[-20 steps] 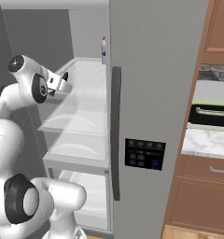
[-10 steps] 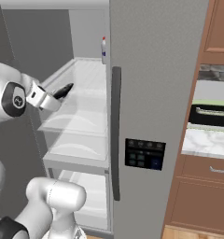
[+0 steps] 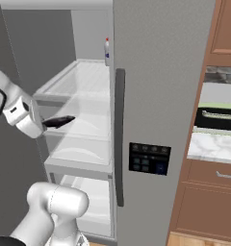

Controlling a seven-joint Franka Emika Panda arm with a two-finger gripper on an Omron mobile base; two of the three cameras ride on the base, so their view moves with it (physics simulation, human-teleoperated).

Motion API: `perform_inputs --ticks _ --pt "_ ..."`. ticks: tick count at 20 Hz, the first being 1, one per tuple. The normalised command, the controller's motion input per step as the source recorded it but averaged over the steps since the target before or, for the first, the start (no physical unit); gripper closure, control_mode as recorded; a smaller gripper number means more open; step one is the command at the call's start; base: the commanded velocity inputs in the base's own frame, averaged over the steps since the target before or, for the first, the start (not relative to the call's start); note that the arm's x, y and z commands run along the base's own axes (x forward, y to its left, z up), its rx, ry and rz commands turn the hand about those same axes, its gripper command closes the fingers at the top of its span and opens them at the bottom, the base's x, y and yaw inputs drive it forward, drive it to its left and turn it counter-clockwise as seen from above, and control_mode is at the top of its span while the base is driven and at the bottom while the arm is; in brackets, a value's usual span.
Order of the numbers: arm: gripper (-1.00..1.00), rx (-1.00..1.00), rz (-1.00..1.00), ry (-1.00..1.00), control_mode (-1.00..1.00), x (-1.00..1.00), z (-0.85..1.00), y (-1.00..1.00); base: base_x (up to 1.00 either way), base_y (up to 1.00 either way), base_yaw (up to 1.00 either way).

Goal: Take the fish out of the fridge, briefly rinse it in the sink, and place it on the tray next to the sink.

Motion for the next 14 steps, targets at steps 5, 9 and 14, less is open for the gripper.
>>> perform_inputs --ticks 5,9,14 --pt "1.0 0.19 -0.29 0.3 -1.0 -0.94 -0.38 -0.86 0.0 0.0 0.0" --pt "1.0 0.11 -0.08 0.0 -1.0 -0.55 -0.44 -1.0 0.0 0.0 0.0" --pt "1.0 0.1 0.0 0.0 -1.0 -0.24 -0.09 -0.66 0.0 0.0 0.0"
